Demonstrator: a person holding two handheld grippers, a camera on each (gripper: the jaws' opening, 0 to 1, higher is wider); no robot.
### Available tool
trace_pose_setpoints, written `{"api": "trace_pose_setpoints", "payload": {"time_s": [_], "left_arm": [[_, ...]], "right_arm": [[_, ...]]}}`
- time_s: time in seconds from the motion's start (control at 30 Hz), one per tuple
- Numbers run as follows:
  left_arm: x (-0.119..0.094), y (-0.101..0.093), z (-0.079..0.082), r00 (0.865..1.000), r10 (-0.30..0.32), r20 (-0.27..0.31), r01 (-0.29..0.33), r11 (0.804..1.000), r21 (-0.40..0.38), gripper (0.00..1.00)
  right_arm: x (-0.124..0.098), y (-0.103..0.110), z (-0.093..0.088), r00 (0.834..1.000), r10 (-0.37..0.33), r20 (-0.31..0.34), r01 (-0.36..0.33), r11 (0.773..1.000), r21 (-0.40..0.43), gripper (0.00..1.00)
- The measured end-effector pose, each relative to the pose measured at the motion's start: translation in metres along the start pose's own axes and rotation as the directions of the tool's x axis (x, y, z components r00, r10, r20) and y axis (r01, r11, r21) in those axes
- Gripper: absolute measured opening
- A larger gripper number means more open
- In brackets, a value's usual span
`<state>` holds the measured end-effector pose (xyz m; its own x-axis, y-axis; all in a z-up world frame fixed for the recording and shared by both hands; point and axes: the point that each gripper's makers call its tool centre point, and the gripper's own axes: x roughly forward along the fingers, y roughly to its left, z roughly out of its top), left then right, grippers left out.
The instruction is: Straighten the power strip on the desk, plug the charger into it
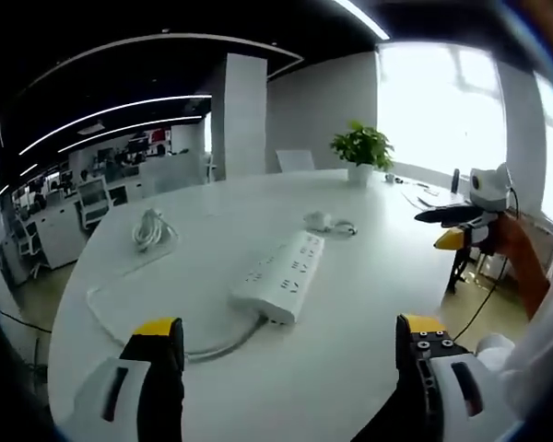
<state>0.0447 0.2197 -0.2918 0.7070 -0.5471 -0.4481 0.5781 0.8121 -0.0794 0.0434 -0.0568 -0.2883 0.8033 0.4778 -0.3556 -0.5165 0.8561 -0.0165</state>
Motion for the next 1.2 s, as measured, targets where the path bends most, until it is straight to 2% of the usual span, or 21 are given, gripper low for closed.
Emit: {"api": "trace_pose_setpoints", "payload": {"time_s": [0.1, 0.27, 0.47, 0.63, 0.9, 1.2], "left_arm": [[0.008, 0.002, 0.003, 1.000, -0.008, -0.004, 0.008, 1.000, 0.008, 0.96], [0.016, 0.000, 0.007, 1.000, -0.016, -0.011, 0.017, 0.999, 0.030, 0.96], [0.023, 0.004, 0.007, 1.000, -0.020, -0.021, 0.021, 0.999, 0.031, 0.96], [0.035, 0.004, 0.008, 0.998, -0.037, -0.048, 0.040, 0.998, 0.045, 0.96], [0.058, 0.008, 0.021, 0.997, -0.057, -0.050, 0.061, 0.995, 0.078, 0.96], [0.087, 0.012, 0.013, 0.993, -0.066, -0.098, 0.075, 0.993, 0.086, 0.96]], "right_arm": [[0.004, -0.001, -0.002, 1.000, 0.000, -0.019, 0.000, 1.000, -0.004, 0.74], [0.006, -0.001, 0.001, 1.000, 0.003, -0.007, -0.003, 1.000, 0.002, 0.74], [0.006, -0.005, -0.004, 1.000, -0.006, -0.025, 0.006, 1.000, 0.007, 0.74], [0.008, -0.007, -0.004, 1.000, -0.007, -0.027, 0.007, 1.000, 0.012, 0.74], [0.016, -0.008, -0.009, 1.000, 0.015, -0.024, -0.014, 0.999, 0.040, 0.75], [0.023, -0.017, -0.017, 0.999, 0.021, -0.039, -0.019, 0.998, 0.057, 0.74]]}}
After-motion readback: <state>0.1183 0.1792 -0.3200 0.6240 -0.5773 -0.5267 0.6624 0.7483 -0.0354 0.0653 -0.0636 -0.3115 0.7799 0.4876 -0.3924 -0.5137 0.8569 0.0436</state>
